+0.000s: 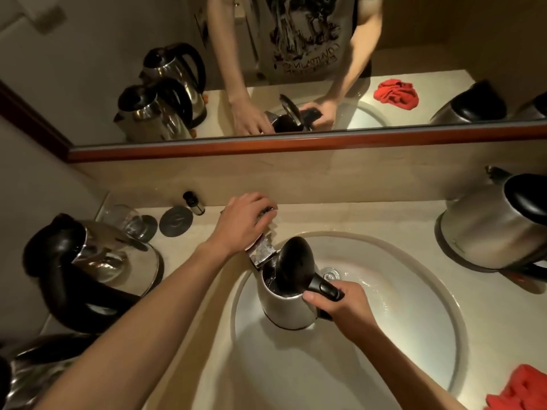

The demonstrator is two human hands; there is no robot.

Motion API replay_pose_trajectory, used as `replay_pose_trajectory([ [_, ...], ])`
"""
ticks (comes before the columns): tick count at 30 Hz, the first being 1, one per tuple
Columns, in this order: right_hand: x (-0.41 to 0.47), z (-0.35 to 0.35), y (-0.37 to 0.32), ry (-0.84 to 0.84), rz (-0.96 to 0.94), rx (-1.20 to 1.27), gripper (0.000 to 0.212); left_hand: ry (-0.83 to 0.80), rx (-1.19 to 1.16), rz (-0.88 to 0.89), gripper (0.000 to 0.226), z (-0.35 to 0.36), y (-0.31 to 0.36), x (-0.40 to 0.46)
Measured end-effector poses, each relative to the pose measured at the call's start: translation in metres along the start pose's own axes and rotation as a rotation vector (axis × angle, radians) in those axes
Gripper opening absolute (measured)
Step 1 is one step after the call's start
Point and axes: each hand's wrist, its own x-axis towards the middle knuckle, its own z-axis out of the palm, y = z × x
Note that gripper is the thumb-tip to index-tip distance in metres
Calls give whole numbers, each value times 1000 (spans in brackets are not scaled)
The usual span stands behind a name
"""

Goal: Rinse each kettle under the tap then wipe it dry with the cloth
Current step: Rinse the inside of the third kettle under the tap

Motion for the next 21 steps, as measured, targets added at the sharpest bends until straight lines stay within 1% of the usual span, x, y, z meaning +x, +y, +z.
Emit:
replay_pose_trajectory([
  [3, 7, 7, -2, 11, 16, 52, 66, -13, -27, -29, 24, 1, -1, 5],
  [5, 10, 10, -3, 12, 9, 73, 66, -5, -53, -83, 25, 3, 1, 9],
  [9, 13, 8, -3, 18, -30, 37, 68, 51, -64, -167, 27, 9, 10, 14],
  [12, 13, 7, 3, 12, -34, -13, 67, 95, -43, -189, 29, 12, 13, 15],
  [18, 15, 5, 12, 16, -8, 5, 61, 139, -24, -226, 30, 19, 12, 18],
  [21, 17, 5, 10, 10, -38, -9, 68, 148, -35, -265, 31, 19, 13, 21],
])
